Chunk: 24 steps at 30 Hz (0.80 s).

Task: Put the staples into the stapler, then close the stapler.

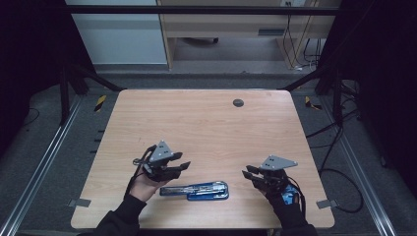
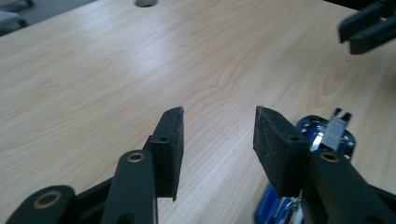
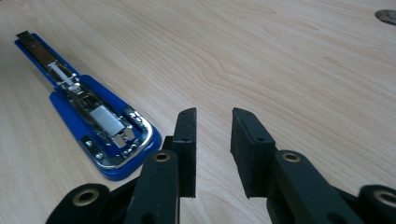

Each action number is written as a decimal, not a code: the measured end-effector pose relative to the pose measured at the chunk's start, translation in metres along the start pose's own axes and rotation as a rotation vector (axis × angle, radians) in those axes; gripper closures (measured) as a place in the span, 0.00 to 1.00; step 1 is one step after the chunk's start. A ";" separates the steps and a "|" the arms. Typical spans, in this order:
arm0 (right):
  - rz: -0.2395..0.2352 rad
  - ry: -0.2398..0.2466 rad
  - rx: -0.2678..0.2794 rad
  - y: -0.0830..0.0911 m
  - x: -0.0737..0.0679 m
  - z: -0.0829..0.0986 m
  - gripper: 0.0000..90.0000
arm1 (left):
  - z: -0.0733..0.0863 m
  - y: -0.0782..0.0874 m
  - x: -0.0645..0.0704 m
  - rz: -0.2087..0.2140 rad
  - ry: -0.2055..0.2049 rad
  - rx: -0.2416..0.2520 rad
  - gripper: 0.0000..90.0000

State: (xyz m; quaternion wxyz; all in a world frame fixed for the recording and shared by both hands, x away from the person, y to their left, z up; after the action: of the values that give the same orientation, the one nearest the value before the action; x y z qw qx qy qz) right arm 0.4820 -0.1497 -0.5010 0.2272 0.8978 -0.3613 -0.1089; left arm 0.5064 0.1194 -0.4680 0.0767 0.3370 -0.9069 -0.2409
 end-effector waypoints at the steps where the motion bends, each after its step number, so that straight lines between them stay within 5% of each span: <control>1: -0.006 0.006 0.001 -0.001 -0.002 -0.001 0.80 | 0.002 0.004 -0.004 -0.011 0.009 0.009 0.59; 14: -0.094 0.023 -0.008 -0.005 -0.030 -0.003 0.93 | 0.038 0.047 -0.031 -0.130 0.093 0.062 0.56; 24: -0.146 0.031 -0.026 -0.008 -0.048 0.000 0.99 | 0.075 0.079 -0.039 -0.167 0.140 0.068 0.54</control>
State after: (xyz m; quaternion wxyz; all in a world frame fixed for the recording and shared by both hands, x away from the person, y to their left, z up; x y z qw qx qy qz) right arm 0.4526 -0.1112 -0.5036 0.2356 0.9203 -0.2899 -0.1161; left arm 0.4677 0.2258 -0.4938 0.1082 0.4298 -0.8757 -0.1916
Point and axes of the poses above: each handheld gripper's, and its own axes: y roughly backward along the jaws, z roughly out of its underside, x roughly to its right, the point moved 8 cm from there along -y, roughly forward along the jaws, and after that the axes turned 4 degrees about x, right-handed, at the moved point
